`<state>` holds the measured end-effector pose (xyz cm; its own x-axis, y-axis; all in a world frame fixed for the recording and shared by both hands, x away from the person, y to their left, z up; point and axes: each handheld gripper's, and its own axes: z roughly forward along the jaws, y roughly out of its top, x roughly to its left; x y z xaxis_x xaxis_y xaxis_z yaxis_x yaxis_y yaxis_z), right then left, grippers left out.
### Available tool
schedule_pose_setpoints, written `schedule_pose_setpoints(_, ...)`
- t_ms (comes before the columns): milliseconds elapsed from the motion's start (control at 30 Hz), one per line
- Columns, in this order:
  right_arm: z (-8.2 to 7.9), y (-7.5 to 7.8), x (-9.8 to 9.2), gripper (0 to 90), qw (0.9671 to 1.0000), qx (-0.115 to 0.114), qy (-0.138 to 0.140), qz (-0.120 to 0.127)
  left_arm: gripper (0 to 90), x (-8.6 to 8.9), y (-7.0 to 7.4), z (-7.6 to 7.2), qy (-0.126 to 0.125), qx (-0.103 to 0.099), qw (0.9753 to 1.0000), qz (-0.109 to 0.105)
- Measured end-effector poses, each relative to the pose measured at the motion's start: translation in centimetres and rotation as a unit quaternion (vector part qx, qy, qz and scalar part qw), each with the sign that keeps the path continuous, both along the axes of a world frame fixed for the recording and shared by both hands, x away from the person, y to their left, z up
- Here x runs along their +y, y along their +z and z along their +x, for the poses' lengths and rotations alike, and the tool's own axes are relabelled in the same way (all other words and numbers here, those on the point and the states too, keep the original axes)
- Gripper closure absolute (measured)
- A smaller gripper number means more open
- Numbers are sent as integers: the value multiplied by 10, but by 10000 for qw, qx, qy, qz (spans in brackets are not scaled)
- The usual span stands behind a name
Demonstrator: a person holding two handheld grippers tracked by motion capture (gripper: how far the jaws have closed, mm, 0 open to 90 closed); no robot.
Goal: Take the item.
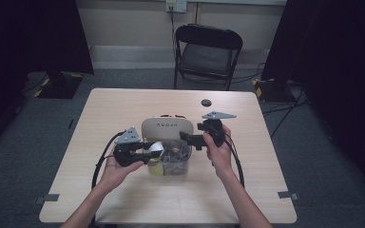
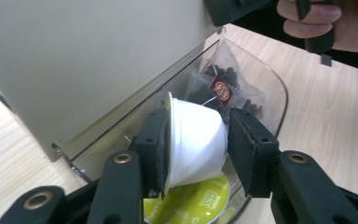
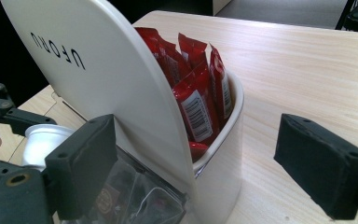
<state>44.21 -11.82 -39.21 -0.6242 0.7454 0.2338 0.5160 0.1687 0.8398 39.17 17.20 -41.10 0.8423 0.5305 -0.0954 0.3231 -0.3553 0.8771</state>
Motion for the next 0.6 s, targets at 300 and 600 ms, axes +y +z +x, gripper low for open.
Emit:
schedule_pose_setpoints(300, 0, 0, 0, 121, 10000, -7, -17, 28, 587, 6, 5, -4, -15, 4, 9999, -146)
schedule_pose_setpoints(600, -1, 1, -1, 123, 10000, -27, -16, 43, 587, 17, 12, -7, 20, -34, 9997, -228)
